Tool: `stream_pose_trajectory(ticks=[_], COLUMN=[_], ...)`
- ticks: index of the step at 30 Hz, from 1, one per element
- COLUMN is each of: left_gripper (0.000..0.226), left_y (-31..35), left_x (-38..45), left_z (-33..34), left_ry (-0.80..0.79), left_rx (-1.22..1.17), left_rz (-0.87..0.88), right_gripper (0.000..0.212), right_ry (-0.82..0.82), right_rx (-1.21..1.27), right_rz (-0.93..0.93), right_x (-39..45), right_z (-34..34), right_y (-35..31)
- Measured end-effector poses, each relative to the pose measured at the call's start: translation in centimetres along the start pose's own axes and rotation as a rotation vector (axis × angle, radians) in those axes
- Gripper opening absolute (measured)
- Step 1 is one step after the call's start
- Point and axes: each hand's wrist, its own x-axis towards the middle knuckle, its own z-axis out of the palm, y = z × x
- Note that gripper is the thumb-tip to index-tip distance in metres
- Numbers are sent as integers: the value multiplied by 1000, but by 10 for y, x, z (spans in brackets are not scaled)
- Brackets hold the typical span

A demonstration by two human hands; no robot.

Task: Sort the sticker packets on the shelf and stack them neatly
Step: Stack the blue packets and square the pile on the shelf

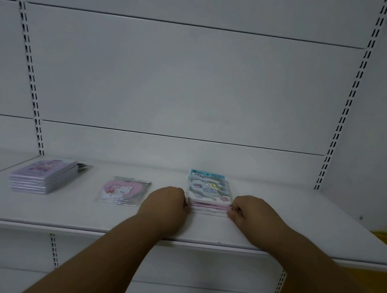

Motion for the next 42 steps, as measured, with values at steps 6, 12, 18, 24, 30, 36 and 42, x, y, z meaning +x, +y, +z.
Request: stream_pose_trajectory(ticks=[6, 12, 18, 24, 30, 36, 42], left_gripper=[20, 23, 19, 18, 19, 24, 24], left_y=[-1, -2, -3, -3, -3, -4, -1], left_x=[-2, -2, -2, -1, 0, 1, 3], left_z=[2, 0, -2, 2, 3, 2, -1], left_ry=[18, 48, 113, 109, 102, 64, 23], left_rx=[20, -34, -85, -104, -83, -100, -50], left_rz=[21, 17, 7, 15, 23, 26, 36], right_gripper=[23, 24, 17, 16, 16, 21, 20], right_ry=[21, 52, 106, 100, 121, 96, 98], right_rx=[-26, 8, 151, 244, 255, 219, 204], right_rz=[-29, -3, 6, 67, 91, 63, 29], right_x=[-4, -6, -5, 0, 1, 0, 0], right_z=[-2, -3, -2, 0, 3, 1, 1], right_y=[-2, 2, 6, 8, 9, 12, 13])
